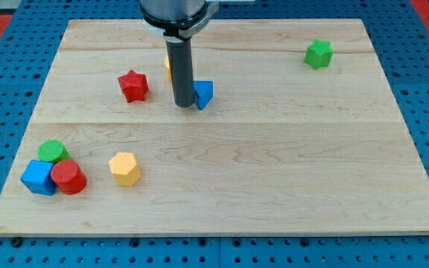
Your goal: Push the blue triangle parallel to the left of the green star
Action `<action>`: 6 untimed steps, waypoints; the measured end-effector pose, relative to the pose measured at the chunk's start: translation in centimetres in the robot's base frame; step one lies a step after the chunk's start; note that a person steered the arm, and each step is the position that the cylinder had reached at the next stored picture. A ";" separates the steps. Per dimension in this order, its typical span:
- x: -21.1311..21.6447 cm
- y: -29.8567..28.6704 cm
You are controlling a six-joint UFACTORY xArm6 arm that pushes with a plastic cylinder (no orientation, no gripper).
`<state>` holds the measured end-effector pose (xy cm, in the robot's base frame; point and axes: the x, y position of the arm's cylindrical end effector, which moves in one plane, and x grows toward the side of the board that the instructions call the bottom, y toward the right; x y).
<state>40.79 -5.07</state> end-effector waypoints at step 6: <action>-7.3 5.1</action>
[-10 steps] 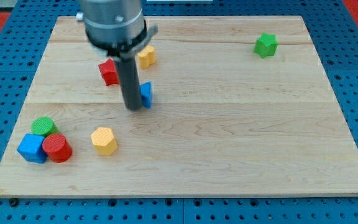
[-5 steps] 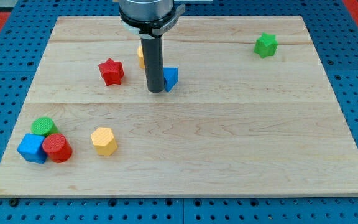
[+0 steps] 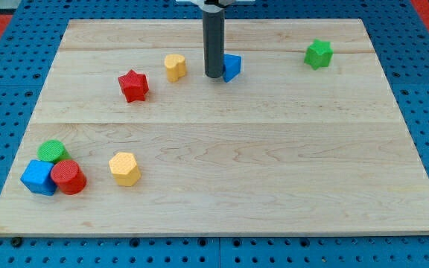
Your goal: Push the blue triangle parallel to the left of the green star
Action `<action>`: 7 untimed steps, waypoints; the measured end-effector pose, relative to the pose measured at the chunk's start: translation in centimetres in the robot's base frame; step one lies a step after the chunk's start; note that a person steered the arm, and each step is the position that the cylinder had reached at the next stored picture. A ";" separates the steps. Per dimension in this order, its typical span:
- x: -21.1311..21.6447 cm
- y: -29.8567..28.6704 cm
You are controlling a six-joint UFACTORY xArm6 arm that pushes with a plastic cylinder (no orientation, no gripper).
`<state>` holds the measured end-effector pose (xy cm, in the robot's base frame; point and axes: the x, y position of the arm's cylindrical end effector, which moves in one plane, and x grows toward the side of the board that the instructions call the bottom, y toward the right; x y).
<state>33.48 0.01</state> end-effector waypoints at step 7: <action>-5.3 5.2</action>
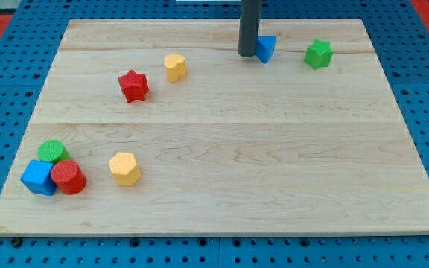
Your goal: Push the blue triangle parallel to the left of the green star
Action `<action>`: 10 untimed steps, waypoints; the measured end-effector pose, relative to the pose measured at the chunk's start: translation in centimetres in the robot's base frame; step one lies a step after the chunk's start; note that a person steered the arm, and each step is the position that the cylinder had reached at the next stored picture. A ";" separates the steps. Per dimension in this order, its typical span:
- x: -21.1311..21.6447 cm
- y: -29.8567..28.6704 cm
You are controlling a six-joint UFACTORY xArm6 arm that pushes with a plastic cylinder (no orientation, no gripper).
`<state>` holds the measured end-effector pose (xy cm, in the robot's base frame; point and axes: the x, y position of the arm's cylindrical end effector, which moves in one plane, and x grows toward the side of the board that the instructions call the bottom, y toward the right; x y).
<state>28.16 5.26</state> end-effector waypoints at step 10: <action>-2.9 4.1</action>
<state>25.28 9.32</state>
